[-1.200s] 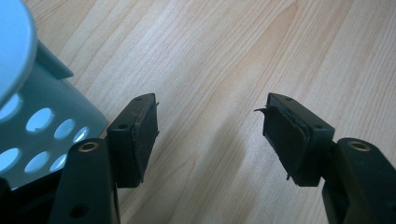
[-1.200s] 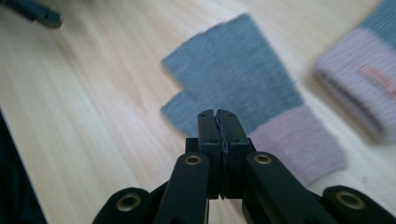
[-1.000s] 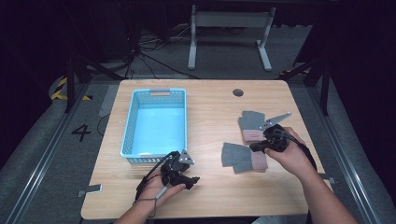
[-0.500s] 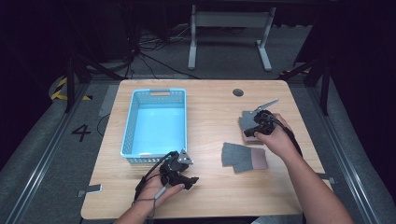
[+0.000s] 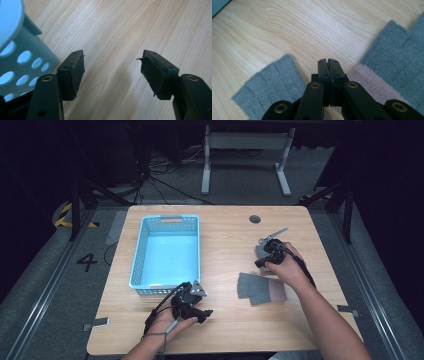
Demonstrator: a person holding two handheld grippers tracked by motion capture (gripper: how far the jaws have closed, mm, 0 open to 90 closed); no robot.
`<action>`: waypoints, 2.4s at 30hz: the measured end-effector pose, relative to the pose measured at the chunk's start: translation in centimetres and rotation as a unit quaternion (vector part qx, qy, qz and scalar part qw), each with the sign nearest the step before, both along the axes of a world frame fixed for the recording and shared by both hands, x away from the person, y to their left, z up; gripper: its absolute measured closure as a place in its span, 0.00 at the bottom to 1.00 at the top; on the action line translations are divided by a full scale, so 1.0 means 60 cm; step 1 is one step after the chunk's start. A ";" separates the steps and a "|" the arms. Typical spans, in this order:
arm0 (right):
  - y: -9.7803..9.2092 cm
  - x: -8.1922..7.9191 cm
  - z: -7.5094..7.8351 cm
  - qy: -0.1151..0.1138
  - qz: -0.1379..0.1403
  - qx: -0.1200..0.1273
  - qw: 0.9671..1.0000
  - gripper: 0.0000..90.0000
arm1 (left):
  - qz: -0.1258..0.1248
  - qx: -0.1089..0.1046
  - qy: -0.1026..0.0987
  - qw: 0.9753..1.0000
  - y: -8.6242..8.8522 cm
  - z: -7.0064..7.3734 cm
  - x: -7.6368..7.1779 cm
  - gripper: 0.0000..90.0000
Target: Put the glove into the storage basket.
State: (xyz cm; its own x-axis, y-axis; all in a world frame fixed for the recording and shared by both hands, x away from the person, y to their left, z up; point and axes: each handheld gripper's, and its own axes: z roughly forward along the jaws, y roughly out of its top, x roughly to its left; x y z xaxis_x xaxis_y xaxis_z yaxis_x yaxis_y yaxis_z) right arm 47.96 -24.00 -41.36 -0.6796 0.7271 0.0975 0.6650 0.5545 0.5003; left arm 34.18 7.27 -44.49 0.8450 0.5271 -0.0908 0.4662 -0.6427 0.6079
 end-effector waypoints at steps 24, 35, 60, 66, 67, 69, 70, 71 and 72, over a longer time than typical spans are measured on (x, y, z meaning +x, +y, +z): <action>-0.032 0.000 -0.022 0.021 -0.010 -0.026 0.999 1.00 | -0.001 0.001 0.001 1.000 -0.002 -0.001 0.001 0.40; -0.074 -0.005 -0.026 0.025 -0.035 -0.032 0.999 1.00 | -0.001 0.004 0.002 1.000 -0.004 -0.002 0.001 0.40; -0.128 -0.009 -0.027 0.027 -0.071 -0.039 0.996 1.00 | -0.005 0.003 0.004 1.000 -0.007 -0.002 0.002 0.40; -0.129 -0.013 -0.023 0.026 -0.067 -0.034 0.997 1.00 | -0.004 0.003 0.005 1.000 -0.008 -0.002 0.002 0.40; -0.128 -0.014 -0.021 0.024 -0.066 -0.030 0.997 1.00 | -0.005 0.003 0.005 1.000 -0.008 -0.002 0.002 0.40; -0.126 -0.015 -0.015 0.023 -0.062 -0.020 0.998 0.97 | -0.005 0.004 0.005 1.000 -0.007 -0.002 0.002 0.40; -0.126 -0.015 -0.013 0.022 -0.059 -0.019 0.998 0.96 | -0.003 0.003 0.003 1.000 -0.008 -0.003 0.002 0.40; -0.124 -0.015 -0.008 0.017 -0.057 -0.015 0.998 0.94 | -0.003 0.003 0.003 1.000 -0.008 -0.002 0.002 0.40; -0.124 -0.014 -0.006 0.015 -0.057 -0.012 0.998 0.92 | -0.003 0.003 0.002 1.000 -0.008 -0.002 0.002 0.40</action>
